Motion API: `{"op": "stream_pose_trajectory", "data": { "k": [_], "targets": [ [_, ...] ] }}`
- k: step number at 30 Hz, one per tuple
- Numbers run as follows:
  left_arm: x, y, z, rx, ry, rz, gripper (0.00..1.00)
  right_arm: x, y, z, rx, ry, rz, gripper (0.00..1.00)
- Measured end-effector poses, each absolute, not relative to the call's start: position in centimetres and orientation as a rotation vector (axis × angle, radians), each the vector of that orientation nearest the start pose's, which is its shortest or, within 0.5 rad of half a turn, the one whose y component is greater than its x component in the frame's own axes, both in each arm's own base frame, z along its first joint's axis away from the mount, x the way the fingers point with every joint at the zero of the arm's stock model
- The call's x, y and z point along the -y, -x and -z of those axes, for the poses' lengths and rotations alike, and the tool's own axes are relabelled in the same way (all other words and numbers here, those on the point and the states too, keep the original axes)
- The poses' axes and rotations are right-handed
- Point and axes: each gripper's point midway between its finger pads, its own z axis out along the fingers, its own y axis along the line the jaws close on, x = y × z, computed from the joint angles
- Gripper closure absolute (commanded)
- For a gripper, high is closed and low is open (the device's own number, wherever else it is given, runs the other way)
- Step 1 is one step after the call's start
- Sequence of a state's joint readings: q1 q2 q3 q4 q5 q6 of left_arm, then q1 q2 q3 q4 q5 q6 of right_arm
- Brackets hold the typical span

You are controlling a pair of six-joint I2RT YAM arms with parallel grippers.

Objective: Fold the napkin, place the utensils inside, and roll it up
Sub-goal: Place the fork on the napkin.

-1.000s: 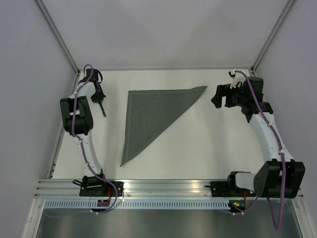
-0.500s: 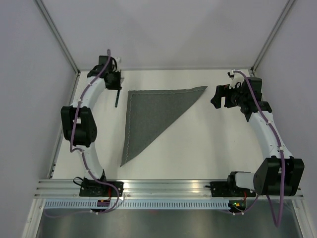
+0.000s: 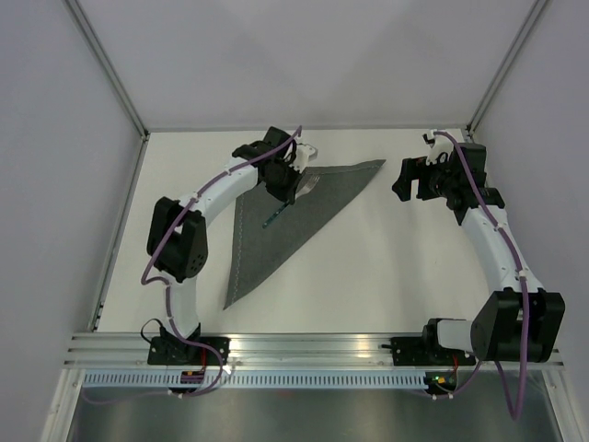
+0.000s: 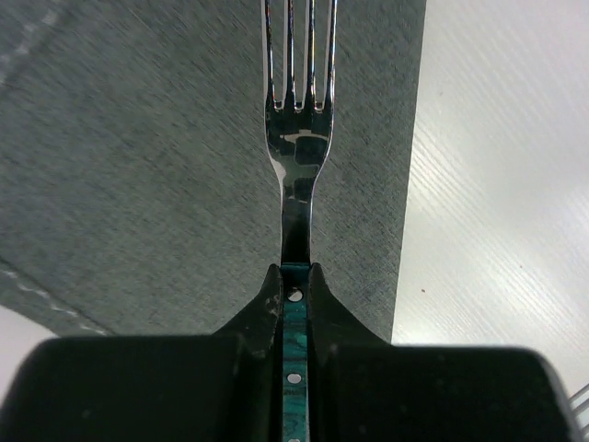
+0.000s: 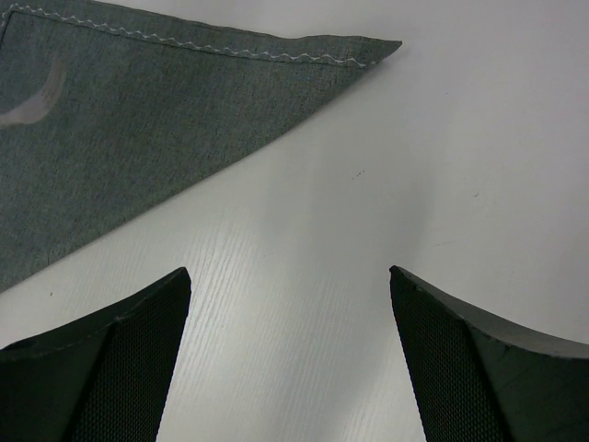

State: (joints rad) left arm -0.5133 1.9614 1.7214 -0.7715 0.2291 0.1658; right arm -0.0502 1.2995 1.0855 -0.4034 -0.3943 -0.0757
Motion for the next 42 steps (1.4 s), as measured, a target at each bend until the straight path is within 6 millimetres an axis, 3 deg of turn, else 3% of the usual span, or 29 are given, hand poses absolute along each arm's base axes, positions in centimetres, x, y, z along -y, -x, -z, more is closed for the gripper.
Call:
{"op": "stream_pose_trajectory", "data": {
  "k": [6,10,15,24,42],
  "targets": [
    [27.5,-36.5,-8.3,-2.513,-1.013,0.443,0.98,-4.4,-37.6,-20.0,-2.148,0.242,-0.348,0.07],
    [29.5,-34.8,-6.6,-2.532,-1.020,0.475,0.98,-4.4,-37.6,-19.9,-2.152,0.241,-0.347,0.07],
    [31.4,-34.2,-4.9,-2.544,-0.999,0.492,0.98,-4.3,-37.7,-19.6,-2.159,0.237,-0.342,0.07],
    [31.9,-35.6,-3.5,-2.548,-0.920,0.487,0.98,-4.1,-37.8,-19.5,-2.163,0.231,-0.330,0.07],
    [32.0,-35.5,-2.3,-2.564,-0.924,0.487,0.98,-4.0,-37.7,-19.2,-2.171,0.231,-0.325,0.07]
  ]
}}
